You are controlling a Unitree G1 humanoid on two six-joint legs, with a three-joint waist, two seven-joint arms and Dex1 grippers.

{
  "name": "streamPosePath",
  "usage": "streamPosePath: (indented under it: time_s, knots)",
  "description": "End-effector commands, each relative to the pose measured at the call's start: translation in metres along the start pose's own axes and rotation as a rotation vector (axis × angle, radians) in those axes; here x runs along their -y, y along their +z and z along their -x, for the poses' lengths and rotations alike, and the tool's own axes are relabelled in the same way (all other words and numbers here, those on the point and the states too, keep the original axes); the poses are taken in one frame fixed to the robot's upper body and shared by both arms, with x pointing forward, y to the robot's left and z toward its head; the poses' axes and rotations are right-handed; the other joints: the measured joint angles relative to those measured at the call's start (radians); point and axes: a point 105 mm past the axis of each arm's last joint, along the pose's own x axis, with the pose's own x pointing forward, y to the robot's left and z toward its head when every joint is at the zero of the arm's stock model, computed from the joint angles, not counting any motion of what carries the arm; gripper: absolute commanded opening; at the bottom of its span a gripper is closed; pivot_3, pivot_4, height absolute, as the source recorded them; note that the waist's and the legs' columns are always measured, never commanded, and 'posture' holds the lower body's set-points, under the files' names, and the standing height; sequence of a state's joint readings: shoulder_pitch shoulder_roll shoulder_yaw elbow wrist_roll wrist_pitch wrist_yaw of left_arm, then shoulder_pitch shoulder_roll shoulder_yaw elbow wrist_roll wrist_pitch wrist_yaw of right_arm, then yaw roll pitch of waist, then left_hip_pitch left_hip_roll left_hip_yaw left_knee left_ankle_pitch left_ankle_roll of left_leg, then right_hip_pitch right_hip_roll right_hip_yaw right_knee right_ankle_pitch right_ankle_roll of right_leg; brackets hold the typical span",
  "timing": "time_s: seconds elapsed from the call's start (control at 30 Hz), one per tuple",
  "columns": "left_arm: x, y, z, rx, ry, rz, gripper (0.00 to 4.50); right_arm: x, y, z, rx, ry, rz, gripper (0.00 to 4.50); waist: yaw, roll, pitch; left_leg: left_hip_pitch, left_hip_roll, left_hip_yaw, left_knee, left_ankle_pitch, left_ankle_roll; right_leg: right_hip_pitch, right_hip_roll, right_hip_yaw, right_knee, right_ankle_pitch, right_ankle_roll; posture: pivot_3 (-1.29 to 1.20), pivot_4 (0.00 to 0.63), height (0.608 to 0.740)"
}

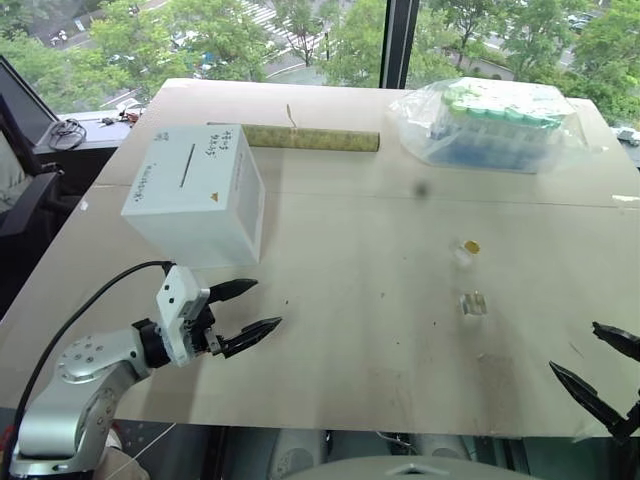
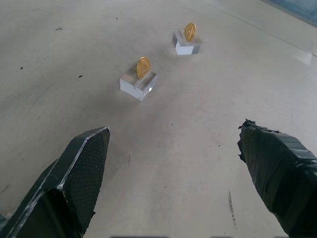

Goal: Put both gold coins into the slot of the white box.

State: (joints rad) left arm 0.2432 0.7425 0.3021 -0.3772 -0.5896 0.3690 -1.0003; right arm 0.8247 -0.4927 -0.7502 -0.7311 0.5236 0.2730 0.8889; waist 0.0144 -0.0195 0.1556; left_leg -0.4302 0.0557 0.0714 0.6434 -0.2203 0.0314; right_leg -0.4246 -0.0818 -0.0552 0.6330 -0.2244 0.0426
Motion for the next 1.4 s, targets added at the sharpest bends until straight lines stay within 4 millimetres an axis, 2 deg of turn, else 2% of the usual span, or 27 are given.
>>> streamPosePath:
  time_s: [0.03,0.13,0.23,0.37,0.47,0.53,0.8,1.0,1.1,1.13,1.4]
  knots:
    - [0.007,0.020,-0.009,0.056,-0.079,-0.042,4.44,0.001,0.014,-0.014,0.001,-0.066,0.027,4.50,0.001,0.000,0.000,0.000,0.000,0.000,0.000,0.000,0.000,0.000,0.000,0.000,0.000,0.000,0.000,0.00,0.150,0.740]
    - [0.022,0.047,-0.026,0.138,-0.246,-0.079,4.44,-0.004,0.030,-0.040,-0.037,-0.164,0.032,4.50,0.001,0.000,0.000,0.000,0.001,-0.002,0.004,0.000,0.000,0.002,-0.001,-0.002,0.001,0.001,-0.002,0.00,0.150,0.740]
    - [0.029,0.065,-0.034,0.196,-0.340,-0.087,4.44,-0.017,0.041,-0.057,-0.024,-0.091,-0.011,4.50,0.000,0.000,-0.001,0.001,0.001,-0.001,0.005,0.000,0.000,0.002,-0.005,-0.003,0.002,0.003,-0.004,0.00,0.150,0.740]
    - [0.043,0.066,-0.037,0.157,-0.469,-0.133,4.44,-0.022,0.039,-0.069,-0.074,-0.073,-0.050,4.50,0.000,-0.001,-0.001,-0.001,-0.001,0.000,0.007,0.003,0.005,0.003,0.000,-0.002,0.003,0.004,-0.007,0.00,0.150,0.740]
    - [0.052,0.070,-0.039,0.149,-0.527,-0.154,4.50,-0.028,0.034,-0.078,-0.106,-0.074,-0.092,3.61,0.001,-0.001,-0.001,-0.001,-0.002,-0.001,0.006,0.002,0.005,0.002,0.003,-0.001,0.003,0.003,-0.006,0.00,0.150,0.740]
    - [0.057,0.073,-0.041,0.144,-0.548,-0.164,4.50,-0.028,0.032,-0.085,-0.130,-0.100,-0.098,2.76,0.000,-0.001,-0.001,-0.001,-0.002,-0.001,0.006,0.002,0.005,0.003,0.005,-0.002,0.003,0.003,-0.005,0.00,0.150,0.740]
    - [0.062,0.091,-0.054,0.154,-0.558,-0.202,4.50,-0.032,0.027,-0.110,-0.181,-0.148,-0.154,2.76,0.000,-0.002,-0.002,0.001,-0.001,-0.003,0.011,0.003,0.005,0.004,0.008,0.002,0.007,0.001,-0.001,0.00,0.150,0.740]
    - [0.058,0.091,-0.056,0.144,-0.558,-0.208,4.50,-0.030,0.027,-0.120,-0.201,-0.180,-0.181,2.76,-0.001,-0.002,-0.002,0.000,-0.001,-0.001,0.010,0.003,0.005,0.003,0.009,0.004,0.007,0.002,-0.004,0.00,0.150,0.740]
    - [0.055,0.089,-0.054,0.139,-0.556,-0.207,4.50,-0.028,0.027,-0.123,-0.208,-0.195,-0.184,1.97,-0.001,-0.002,-0.002,0.000,-0.001,-0.001,0.009,0.003,0.005,0.003,0.009,0.004,0.007,0.002,-0.003,0.00,0.150,0.740]
    - [0.054,0.088,-0.053,0.137,-0.556,-0.207,4.50,-0.028,0.027,-0.124,-0.209,-0.196,-0.181,1.46,-0.001,-0.002,-0.002,0.000,0.000,-0.001,0.009,0.003,0.005,0.003,0.009,0.004,0.007,0.001,-0.002,0.00,0.150,0.740]
    - [0.051,0.076,-0.045,0.122,-0.554,-0.209,4.50,-0.029,0.027,-0.126,-0.218,-0.198,-0.177,1.46,-0.002,-0.002,-0.002,0.000,0.000,-0.001,0.010,0.003,0.005,0.003,0.009,0.004,0.007,0.001,-0.002,0.00,0.150,0.740]
